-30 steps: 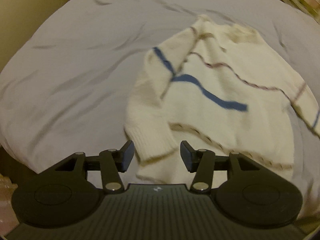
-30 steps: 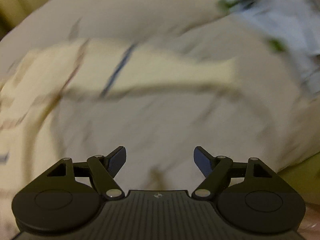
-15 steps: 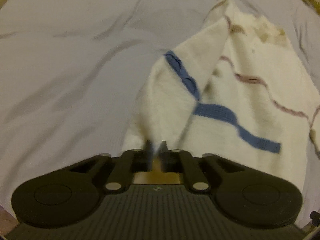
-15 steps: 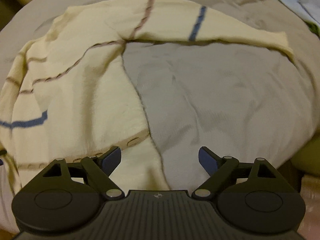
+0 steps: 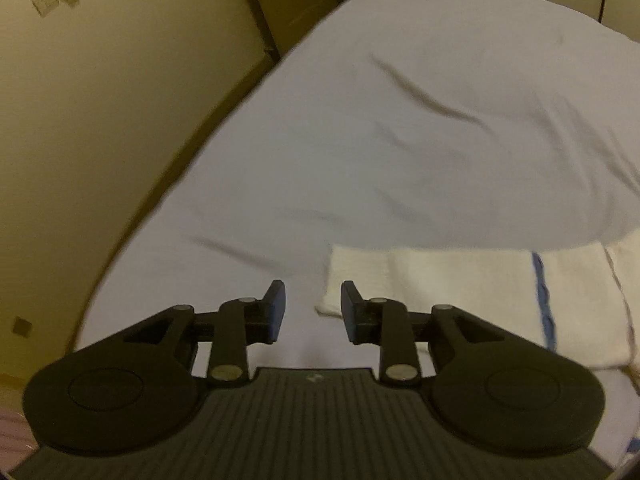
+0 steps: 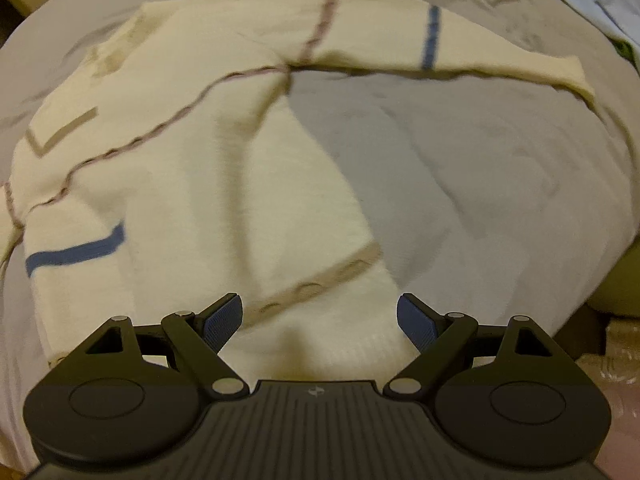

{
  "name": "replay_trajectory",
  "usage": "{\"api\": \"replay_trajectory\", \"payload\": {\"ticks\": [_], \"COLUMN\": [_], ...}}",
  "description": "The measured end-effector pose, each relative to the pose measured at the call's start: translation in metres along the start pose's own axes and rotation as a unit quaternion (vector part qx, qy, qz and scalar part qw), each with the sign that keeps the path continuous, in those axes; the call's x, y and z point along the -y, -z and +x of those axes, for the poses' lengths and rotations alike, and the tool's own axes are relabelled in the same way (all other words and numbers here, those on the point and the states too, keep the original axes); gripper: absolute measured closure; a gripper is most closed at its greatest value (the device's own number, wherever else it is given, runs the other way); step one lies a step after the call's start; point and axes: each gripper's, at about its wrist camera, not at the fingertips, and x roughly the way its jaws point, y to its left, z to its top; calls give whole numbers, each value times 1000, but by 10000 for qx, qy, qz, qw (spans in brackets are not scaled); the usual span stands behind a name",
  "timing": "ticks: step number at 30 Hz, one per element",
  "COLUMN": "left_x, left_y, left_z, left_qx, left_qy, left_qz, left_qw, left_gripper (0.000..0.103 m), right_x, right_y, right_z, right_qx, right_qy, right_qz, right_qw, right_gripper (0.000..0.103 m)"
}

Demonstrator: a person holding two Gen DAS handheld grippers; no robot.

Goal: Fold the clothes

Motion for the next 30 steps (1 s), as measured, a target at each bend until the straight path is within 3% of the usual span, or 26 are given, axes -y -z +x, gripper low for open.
{"api": "replay_trajectory", "payload": {"ticks": [2, 4, 6, 8, 11, 14, 16, 18, 21, 24, 25, 27, 28, 29, 30], "left_x": [11, 38, 68, 99, 134, 150, 154, 157, 157, 159, 160, 166, 166, 165, 165], "left_y": [25, 67, 112, 159, 223, 258, 270, 280, 291, 298, 302, 305, 303, 302, 296], "left_z": [-2, -8, -16, -27, -45, -54, -51, -49, -41, -38, -38, -39, -44, -49, -62], "left_qx": [-262, -704, -1170, -1655, -2195, -2353, -2364, -2372, -2295, -2225, -2202, -2162, -2109, -2054, -1802], "left_qy": [604, 1384, 2150, 2891, 3592, 3849, 3768, 3683, 3628, 3639, 3640, 3632, 3596, 3559, 3440], "left_qz": [115, 390, 629, 826, 836, 706, 541, 441, 12, -207, -253, -302, -241, -177, 41], "left_qw": [9978, 9871, 9675, 9393, 9032, 8896, 8940, 8979, 9032, 9042, 9046, 9058, 9086, 9115, 9215], "left_gripper": [78, 78, 78, 77, 73, 66, 59, 59, 59, 58, 62, 86, 97, 97, 98], "right_x": [-4, -6, 4, 17, 39, 65, 85, 105, 126, 128, 124, 114, 108, 101, 94], "right_y": [0, 0, 4, 10, 24, 38, 45, 52, 58, 56, 54, 53, 52, 52, 51], "right_z": [0, 0, 2, 0, -4, -4, -3, -1, 5, 19, 27, 45, 54, 61, 68], "right_qx": [23, 41, 31, 24, -2, -91, -119, -137, -96, -56, -71, -145, -198, -272, -354], "right_qy": [-23, -36, -17, -7, -20, -55, -277, -559, -1147, -1480, -1558, -1678, -1735, -1788, -1828], "right_qz": [-44, -50, 81, 200, 318, 461, 704, 979, 1388, 1348, 1234, 957, 828, 711, 582], "right_qw": [10000, 10000, 10000, 9998, 9995, 9989, 9971, 9935, 9836, 9797, 9800, 9811, 9811, 9809, 9808], "right_gripper": [15, 15, 15, 15, 15, 16, 20, 27, 28, 29, 29, 31, 41, 50, 88]}}
